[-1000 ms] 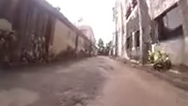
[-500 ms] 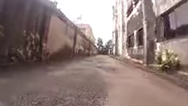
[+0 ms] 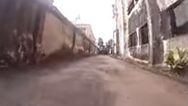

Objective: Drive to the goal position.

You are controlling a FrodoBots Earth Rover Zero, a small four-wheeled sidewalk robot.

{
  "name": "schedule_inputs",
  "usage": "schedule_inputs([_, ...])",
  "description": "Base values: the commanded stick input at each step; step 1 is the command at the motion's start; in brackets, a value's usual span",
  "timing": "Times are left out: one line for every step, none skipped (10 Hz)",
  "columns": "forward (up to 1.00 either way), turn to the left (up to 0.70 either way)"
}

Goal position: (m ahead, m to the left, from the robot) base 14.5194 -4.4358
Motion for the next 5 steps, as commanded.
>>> schedule_inputs([1.00,0.00])
schedule_inputs([1.00,0.00])
schedule_inputs([1.00,0.00])
schedule_inputs([1.00,0.00])
schedule_inputs([1.00,-0.05])
